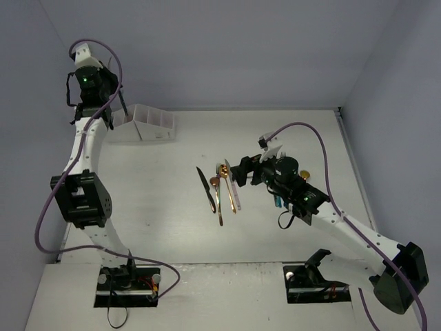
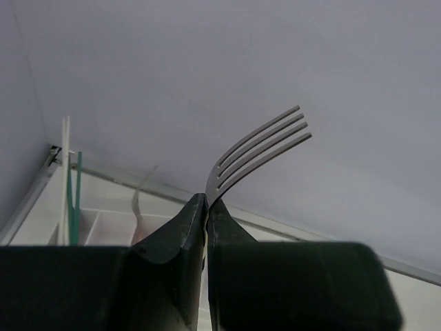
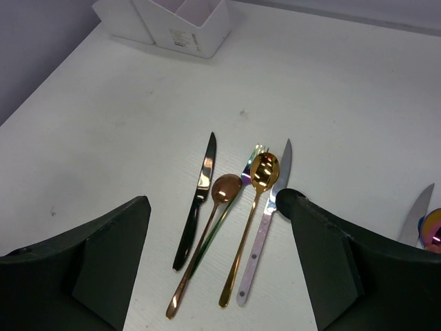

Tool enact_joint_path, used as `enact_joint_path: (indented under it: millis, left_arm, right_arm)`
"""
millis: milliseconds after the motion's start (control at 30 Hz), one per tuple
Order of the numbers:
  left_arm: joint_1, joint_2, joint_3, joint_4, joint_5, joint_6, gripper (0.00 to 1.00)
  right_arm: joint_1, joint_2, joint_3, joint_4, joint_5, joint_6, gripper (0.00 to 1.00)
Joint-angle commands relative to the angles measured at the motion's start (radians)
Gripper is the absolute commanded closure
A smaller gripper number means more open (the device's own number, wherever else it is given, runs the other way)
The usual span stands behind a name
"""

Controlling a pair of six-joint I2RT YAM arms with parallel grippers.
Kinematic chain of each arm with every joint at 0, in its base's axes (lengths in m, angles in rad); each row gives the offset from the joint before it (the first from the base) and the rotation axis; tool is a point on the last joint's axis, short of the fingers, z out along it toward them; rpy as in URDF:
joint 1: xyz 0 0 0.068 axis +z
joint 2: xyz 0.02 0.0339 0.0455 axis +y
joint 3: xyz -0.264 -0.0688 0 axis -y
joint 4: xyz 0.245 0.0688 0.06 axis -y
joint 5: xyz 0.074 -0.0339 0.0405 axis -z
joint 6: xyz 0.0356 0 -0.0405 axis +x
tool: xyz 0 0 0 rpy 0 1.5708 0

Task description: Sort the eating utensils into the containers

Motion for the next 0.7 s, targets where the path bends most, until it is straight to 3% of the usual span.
enact_joint_path:
  millis: [0, 167, 267, 533, 667]
  left_arm:
    - [0.009, 0.128, 0.196, 0.076, -0.026, 0.081, 1.00]
    - [0.015, 0.297, 0.355, 0.103, -0.012, 0.055, 1.00]
    - [0.015, 0.354, 0.365, 0.153, -0.008, 0.022, 1.00]
    - [0.011, 0.375, 0.246, 0.217, -0.061, 0.085, 1.00]
    - [0.011, 0.356, 0.183, 0.229, -0.069, 0.093, 0.94]
  right_arm:
    - [-0.011, 0.025, 0.012, 0.047, 0.001, -0.016, 0.20]
    - [-0.018, 0.051, 0.017, 0.044, -0.012, -0.014, 0.20]
    - [-0.023, 0.072, 0.016, 0.041, -0.008, -0.012, 0.20]
    - [-0.030, 0.073, 0.002, 0.039, -0.009, -0.003, 0.20]
    - [-0.035, 0.061, -0.006, 0.034, 0.002, -0.001, 0.20]
